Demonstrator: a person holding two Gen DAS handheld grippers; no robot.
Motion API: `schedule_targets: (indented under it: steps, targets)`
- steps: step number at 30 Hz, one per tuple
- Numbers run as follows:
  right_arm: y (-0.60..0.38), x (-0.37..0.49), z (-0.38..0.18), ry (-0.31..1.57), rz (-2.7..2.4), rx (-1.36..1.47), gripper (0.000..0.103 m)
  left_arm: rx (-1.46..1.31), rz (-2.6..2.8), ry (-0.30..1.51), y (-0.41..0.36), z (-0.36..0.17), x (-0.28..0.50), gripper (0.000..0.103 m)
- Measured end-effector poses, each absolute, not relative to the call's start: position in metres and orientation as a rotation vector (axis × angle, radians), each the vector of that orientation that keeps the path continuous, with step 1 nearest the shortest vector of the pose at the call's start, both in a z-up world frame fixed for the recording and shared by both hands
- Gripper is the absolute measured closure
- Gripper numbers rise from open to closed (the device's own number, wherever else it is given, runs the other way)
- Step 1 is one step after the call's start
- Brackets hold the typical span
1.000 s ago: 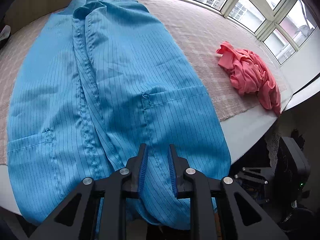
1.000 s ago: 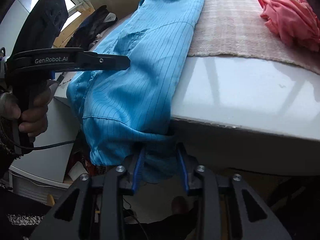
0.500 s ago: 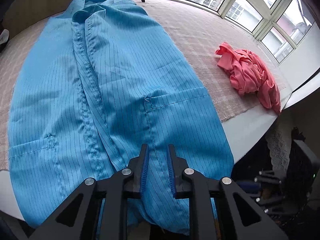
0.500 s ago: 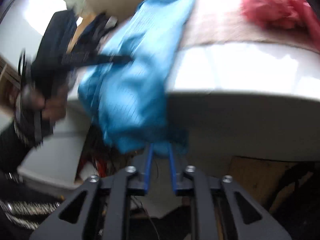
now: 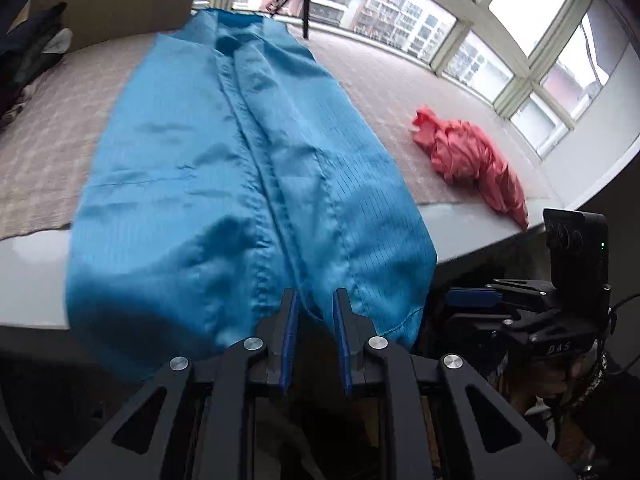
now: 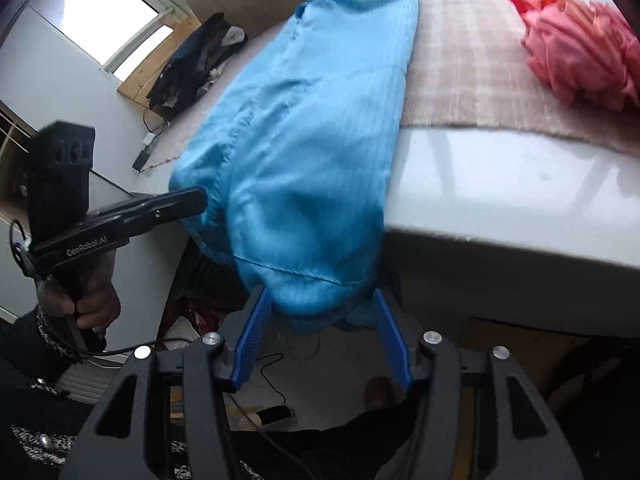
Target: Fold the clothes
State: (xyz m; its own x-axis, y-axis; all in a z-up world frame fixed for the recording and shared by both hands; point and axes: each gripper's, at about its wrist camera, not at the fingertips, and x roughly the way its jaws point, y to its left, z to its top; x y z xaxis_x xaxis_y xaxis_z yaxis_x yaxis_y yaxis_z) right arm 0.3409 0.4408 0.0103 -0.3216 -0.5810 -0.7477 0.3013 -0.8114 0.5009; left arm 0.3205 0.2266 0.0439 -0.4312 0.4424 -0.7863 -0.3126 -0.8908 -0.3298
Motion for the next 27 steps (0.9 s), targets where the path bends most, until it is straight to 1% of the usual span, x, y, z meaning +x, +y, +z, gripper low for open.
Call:
schedule_targets:
  steps: [2,5,7,11,13,15,16,19,21,23,25,27]
  targets:
    - [0.445,0.339,0.034,-0.351,-2.212,1.322,0.05,-1.308,2.414,-0.236,0.194,0.054,0.328,0.086]
    - [0.442,0.331,0.042,-0.289,-2.267,1.327,0.05,-1.307,2.48,-0.331,0.147,0.053,0.337,0.079]
    - [0.456,0.33,0.029,-0.266,-2.267,1.389,0.05,-1.349,2.49,-0.346,0.124,0.04,0.341,0.071]
    - [0.476,0.328,-0.004,-0.277,-2.208,1.514,0.05,-1.45,2.492,-0.254,0.104,0.01,0.334,0.069]
    - [0.471,0.322,-0.013,-0.313,-2.171,1.534,0.05,-1.477,2.464,-0.277,0.099,-0.002,0.324,0.069]
    - [0.462,0.317,-0.018,-0.334,-2.126,1.554,0.055,-1.49,2.414,-0.31,0.104,-0.012,0.316,0.069]
    - [0.453,0.317,-0.019,-0.312,-2.103,1.558,0.055,-1.497,2.383,-0.289,0.112,-0.016,0.314,0.069]
    - [0.419,0.326,-0.017,-0.091,-2.076,1.555,0.054,-1.484,2.333,-0.146,0.134,-0.019,0.322,0.069]
    - [0.413,0.333,-0.013,0.001,-2.082,1.54,0.054,-1.465,2.343,-0.103,0.135,-0.017,0.328,0.069]
    - [0.427,0.333,-0.007,-0.065,-2.109,1.534,0.053,-1.471,2.352,-0.148,0.124,-0.016,0.327,0.067]
    - [0.445,0.331,-0.003,-0.157,-2.137,1.529,0.052,-1.481,2.354,-0.183,0.113,-0.018,0.324,0.059]
    - [0.46,0.328,-0.003,-0.22,-2.162,1.522,0.051,-1.492,2.348,-0.192,0.108,-0.022,0.319,0.058]
